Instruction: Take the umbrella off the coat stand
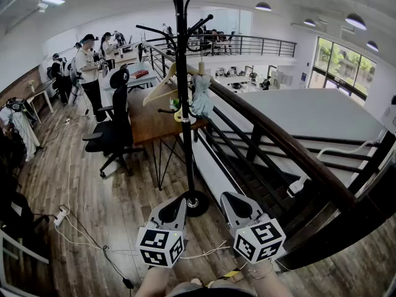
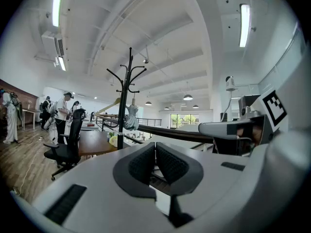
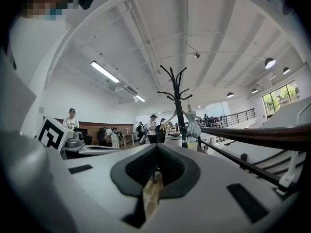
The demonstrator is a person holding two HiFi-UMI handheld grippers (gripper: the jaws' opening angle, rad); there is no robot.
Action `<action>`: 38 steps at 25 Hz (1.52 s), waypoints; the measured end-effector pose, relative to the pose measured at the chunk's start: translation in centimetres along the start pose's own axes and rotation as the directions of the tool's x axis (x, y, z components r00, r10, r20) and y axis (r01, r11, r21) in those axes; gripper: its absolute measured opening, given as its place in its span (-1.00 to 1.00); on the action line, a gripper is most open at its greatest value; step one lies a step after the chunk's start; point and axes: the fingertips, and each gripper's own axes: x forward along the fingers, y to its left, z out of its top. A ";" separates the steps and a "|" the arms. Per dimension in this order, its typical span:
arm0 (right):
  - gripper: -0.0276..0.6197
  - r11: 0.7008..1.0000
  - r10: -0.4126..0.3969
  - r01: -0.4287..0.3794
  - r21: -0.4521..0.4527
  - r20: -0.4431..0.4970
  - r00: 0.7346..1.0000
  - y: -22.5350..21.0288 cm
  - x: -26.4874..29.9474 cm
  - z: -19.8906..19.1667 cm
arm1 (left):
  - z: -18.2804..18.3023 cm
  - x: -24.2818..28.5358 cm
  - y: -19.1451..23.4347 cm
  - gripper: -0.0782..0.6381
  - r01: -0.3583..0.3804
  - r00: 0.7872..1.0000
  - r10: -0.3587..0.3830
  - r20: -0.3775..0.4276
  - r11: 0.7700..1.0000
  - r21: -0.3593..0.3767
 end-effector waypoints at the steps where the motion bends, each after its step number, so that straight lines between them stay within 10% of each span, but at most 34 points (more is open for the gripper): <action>1: -0.83 1.000 -0.002 0.002 0.000 -0.004 1.000 -0.1 0.0 -0.1 | 0.0 0.0 0.1 -0.73 -0.006 1.000 0.006 0.001 1.000 0.000; 38: -0.82 1.000 0.012 -0.011 -0.029 0.035 0.999 -7.8 7.7 0.2 | 0.4 11.6 1.7 -0.73 0.056 0.998 -0.056 0.029 0.998 0.020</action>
